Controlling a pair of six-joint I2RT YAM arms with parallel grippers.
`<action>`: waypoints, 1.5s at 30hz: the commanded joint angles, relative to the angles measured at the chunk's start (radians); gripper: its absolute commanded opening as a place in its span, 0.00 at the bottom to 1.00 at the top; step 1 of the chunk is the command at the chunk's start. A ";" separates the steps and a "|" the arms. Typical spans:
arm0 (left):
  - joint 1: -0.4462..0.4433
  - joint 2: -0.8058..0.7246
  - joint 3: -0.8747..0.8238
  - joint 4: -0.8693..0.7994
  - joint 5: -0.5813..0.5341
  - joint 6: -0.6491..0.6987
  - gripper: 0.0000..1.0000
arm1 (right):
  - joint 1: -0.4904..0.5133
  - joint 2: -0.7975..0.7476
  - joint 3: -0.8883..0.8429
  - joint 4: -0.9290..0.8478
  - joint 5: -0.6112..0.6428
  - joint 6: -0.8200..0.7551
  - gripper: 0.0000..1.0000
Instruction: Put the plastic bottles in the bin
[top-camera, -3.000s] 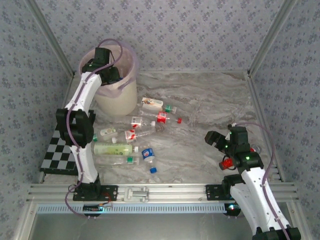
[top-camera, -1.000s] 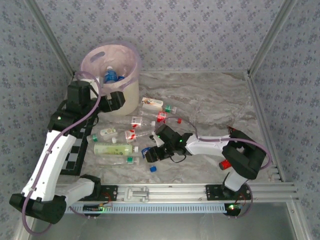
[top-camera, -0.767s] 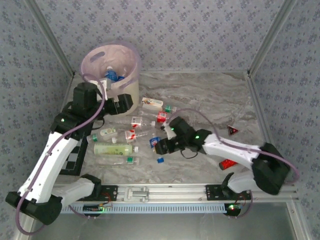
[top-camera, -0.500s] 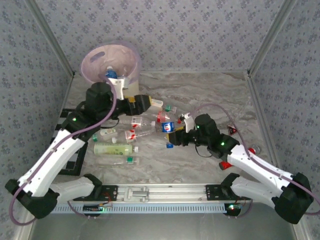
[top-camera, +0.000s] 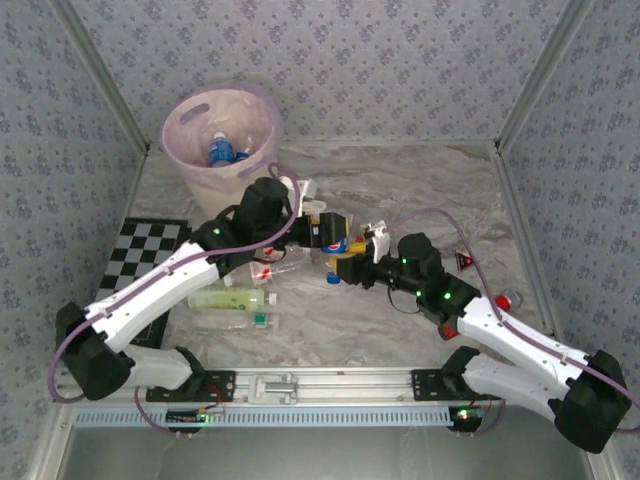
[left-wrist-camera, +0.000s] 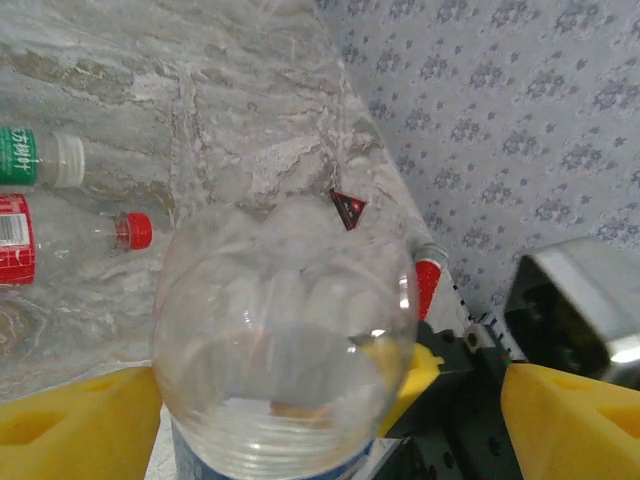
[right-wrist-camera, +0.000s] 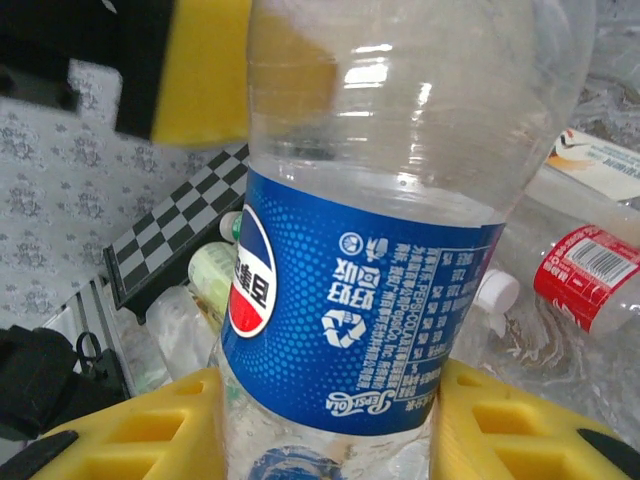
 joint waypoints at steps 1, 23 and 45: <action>-0.013 0.022 0.003 0.049 0.041 0.002 0.82 | 0.000 -0.006 -0.003 0.057 0.004 -0.015 0.33; 0.167 0.039 0.294 -0.173 -0.048 0.216 0.48 | -0.046 -0.095 0.034 -0.266 0.126 -0.070 0.98; 0.671 0.532 1.037 -0.503 -0.200 0.411 0.04 | -0.038 -0.228 0.016 -0.479 0.263 -0.041 0.98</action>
